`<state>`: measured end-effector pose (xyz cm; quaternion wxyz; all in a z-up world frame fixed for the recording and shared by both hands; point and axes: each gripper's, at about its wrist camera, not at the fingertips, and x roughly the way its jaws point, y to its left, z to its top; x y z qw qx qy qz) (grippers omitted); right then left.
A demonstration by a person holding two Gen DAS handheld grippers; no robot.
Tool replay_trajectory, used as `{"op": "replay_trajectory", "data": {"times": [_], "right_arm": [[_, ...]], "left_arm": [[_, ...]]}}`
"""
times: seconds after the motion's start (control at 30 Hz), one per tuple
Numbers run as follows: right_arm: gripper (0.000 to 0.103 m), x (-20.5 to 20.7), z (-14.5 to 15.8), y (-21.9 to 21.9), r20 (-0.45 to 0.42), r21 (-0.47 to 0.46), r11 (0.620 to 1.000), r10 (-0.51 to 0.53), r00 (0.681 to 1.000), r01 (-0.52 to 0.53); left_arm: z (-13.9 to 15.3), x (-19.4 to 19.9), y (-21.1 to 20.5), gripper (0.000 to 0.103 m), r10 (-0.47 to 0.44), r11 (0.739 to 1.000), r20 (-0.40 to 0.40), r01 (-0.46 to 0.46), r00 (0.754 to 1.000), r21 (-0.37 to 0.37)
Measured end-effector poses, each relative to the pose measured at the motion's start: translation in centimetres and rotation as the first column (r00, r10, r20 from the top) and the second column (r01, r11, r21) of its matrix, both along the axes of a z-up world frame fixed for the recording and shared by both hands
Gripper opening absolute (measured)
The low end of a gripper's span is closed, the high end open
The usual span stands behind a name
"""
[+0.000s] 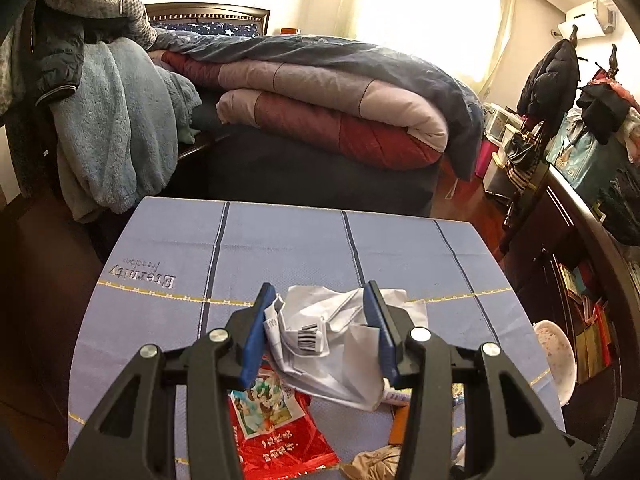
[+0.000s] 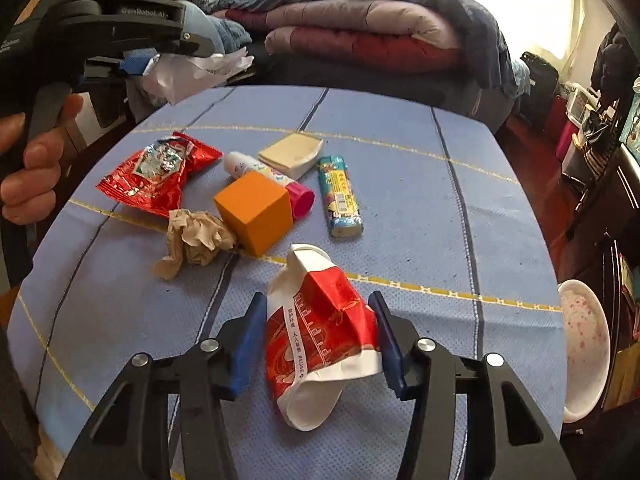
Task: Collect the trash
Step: 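Grasp the red-and-white wrapper with the right gripper while the left holds the paper, then carry the paper and wrapper over the pink bin and open both grippers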
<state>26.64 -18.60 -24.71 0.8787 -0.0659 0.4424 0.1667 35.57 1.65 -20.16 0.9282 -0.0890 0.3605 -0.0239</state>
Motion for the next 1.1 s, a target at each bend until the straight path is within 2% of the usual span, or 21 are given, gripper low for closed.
{"op": "replay_trajectory", "data": {"times": [0.27, 0.47, 0.77, 1.1], "right_arm": [[0.052, -0.8, 1.2, -1.3, 0.026, 0.03, 0.999, -0.013, 1.0, 0.012], [0.052, -1.5, 2.0, -3.2, 0.043, 0.06, 0.997, -0.046, 0.998, 0.043], [0.052, -2.2, 2.8, -9.2, 0.056, 0.102, 0.98, -0.175, 0.983, 0.168], [0.052, -3.3, 2.6, -17.4, 0.055, 0.129, 0.93, -0.352, 0.934, 0.343]], "left_arm": [[1.0, -0.5, -0.9, 0.046, -0.007, 1.0, 0.014, 0.007, 1.0, 0.005], [2.3, -1.1, -3.6, 0.046, -0.054, 0.998, 0.035, 0.053, 0.998, 0.021], [3.8, -2.1, -11.4, 0.046, -0.181, 0.983, 0.071, 0.178, 0.981, 0.038], [3.6, -2.4, -20.9, 0.046, -0.349, 0.937, 0.076, 0.348, 0.934, 0.025]]}}
